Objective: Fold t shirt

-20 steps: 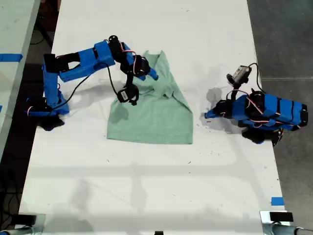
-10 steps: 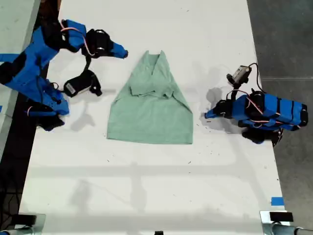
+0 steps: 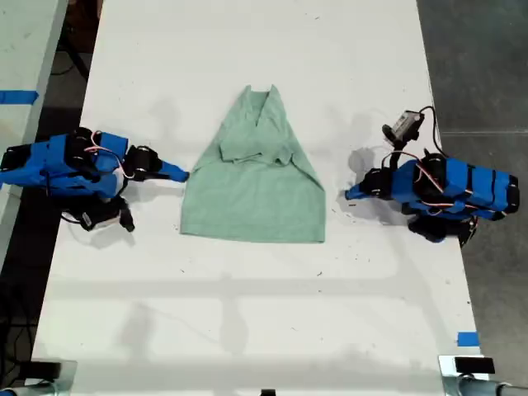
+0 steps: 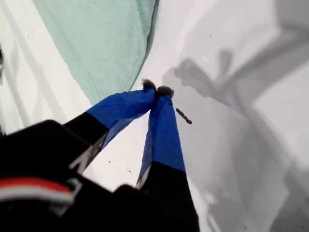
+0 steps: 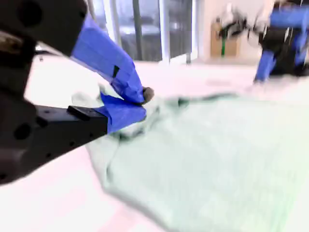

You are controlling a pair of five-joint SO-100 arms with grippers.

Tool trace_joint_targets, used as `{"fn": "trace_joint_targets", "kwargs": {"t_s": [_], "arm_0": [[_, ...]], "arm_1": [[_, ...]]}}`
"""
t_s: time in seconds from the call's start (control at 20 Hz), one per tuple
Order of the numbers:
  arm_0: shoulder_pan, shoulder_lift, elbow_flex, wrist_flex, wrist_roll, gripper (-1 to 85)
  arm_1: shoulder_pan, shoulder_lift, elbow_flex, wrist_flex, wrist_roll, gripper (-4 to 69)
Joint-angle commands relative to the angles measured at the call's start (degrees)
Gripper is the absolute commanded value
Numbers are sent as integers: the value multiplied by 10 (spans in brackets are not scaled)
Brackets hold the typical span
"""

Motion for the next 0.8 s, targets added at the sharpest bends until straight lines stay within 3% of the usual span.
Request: {"fn": "trace_joint_targets", "kwargs": {"t_s": [0.0, 0.75], "arm_0": [[8, 48, 34, 2, 11, 0], [-4, 48, 34, 15, 12, 0]], "arm_1": [[0, 9, 33, -6, 1, 14], [-3, 9, 33, -4, 4, 14]]}}
